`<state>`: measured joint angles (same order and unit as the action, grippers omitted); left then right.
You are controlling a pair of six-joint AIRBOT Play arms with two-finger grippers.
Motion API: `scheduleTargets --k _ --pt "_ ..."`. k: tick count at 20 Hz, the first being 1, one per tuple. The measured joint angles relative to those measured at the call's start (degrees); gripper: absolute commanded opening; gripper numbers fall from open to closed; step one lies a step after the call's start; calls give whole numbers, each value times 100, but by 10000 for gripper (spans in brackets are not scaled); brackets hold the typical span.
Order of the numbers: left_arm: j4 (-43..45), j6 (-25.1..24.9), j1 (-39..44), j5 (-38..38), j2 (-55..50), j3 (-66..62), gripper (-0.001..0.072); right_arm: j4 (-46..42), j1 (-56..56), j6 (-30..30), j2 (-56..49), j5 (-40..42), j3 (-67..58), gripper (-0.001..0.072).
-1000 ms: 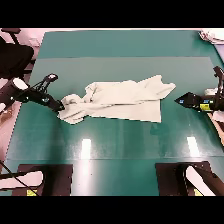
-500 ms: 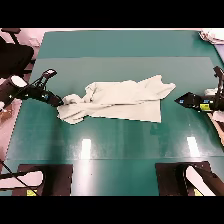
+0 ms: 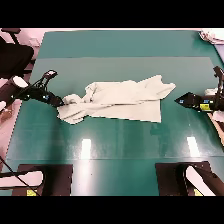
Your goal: Fold the shirts.
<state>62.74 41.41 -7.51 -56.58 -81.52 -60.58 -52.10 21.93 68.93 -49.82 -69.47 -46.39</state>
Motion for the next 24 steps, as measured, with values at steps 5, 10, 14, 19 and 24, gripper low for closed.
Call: scheduleTargets --k 5,10,14,19,24 --pt "-61 46 0 31 -111 2 29 2 0 0 0 31 0 626" --pt "-87 55 0 -81 -136 2 373 2 0 0 0 35 2 626" --pt "74 299 2 -225 -133 2 545 0 0 2 0 35 2 626" --pt "474 885 -81 -531 -52 0 544 -4 0 0 0 35 2 626" --pt "-227 1147 -697 -1082 -17 9 544 -24 0 0 0 42 2 626"
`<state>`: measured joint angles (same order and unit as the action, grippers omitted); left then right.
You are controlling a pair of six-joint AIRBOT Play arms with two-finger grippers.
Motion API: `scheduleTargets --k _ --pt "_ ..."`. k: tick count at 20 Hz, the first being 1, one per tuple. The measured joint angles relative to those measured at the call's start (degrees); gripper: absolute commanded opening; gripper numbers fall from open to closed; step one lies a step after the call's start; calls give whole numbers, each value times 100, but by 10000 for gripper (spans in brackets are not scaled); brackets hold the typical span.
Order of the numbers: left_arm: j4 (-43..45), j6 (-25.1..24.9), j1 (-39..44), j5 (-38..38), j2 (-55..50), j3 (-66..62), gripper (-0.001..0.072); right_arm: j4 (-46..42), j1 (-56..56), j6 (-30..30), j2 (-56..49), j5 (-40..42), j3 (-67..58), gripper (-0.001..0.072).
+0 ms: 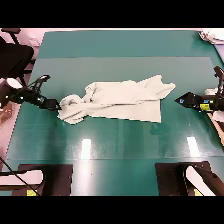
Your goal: Fold the shirts.
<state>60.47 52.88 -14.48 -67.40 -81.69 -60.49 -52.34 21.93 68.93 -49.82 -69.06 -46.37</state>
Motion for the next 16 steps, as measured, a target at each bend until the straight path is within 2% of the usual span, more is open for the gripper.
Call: scheduleTargets --k 5,16 --pt "-603 83 -345 -260 7 229 543 -15 0 0 0 63 0 626" --pt "-1502 -50 -442 323 20 1163 541 28 0 9 -671 -286 0 625"
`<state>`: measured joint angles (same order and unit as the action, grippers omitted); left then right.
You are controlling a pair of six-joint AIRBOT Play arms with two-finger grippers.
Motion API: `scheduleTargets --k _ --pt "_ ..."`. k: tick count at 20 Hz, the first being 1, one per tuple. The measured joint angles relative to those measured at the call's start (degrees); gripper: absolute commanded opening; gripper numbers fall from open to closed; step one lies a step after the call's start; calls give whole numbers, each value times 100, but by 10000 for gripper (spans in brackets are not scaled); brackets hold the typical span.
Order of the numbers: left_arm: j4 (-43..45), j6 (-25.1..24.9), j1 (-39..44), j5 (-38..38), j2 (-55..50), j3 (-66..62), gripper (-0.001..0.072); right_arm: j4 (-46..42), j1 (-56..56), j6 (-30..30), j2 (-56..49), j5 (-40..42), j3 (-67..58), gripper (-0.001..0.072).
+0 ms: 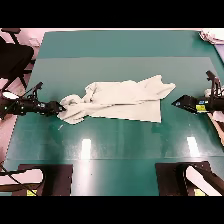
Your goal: Fold the shirts.
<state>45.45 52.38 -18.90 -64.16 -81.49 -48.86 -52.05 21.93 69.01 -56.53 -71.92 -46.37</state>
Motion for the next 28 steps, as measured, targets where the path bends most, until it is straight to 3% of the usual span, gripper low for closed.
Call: scheduleTargets --k 5,10,19,28 --pt "387 -118 13 -118 118 39 543 -2 0 9 -59 -46 0 625" --pt "1108 -33 2 282 577 61 543 -7 0 15 173 146 0 625" --pt "162 -387 4 109 793 114 542 -7 0 11 330 286 0 625" --pt "507 -337 4 271 800 116 542 -4 0 11 337 267 0 625"
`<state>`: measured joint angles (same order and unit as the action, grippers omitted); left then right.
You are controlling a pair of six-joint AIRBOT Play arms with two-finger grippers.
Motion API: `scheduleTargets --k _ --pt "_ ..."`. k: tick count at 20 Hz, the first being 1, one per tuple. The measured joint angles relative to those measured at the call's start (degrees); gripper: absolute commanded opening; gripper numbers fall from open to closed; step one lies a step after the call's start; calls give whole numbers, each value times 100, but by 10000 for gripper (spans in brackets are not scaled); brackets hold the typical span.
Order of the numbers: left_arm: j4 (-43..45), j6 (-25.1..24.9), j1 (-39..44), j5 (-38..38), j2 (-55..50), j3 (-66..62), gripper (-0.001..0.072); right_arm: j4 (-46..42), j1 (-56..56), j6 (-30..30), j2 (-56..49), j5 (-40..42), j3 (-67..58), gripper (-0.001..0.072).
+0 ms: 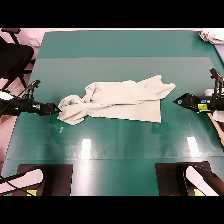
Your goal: Fold the shirts.
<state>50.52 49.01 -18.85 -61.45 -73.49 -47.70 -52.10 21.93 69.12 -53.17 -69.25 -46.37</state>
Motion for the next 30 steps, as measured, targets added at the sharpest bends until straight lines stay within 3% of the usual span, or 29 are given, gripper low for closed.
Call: scheduleTargets --k 14,16,22,24,25,30 --pt "-509 -52 0 44 -264 11 540 2 0 0 0 -13 0 625" --pt "-538 -57 0 57 -278 15 371 2 0 0 0 -11 0 625" --pt "-562 -94 295 177 -299 20 356 2 0 0 0 -11 0 625" --pt "-516 -98 457 262 -299 20 56 2 0 0 0 -13 0 625" --pt "-490 -103 501 308 -299 20 28 2 0 0 0 -13 0 625" --pt "-363 -107 605 387 -299 20 27 -2 0 0 -4 -48 7 626"
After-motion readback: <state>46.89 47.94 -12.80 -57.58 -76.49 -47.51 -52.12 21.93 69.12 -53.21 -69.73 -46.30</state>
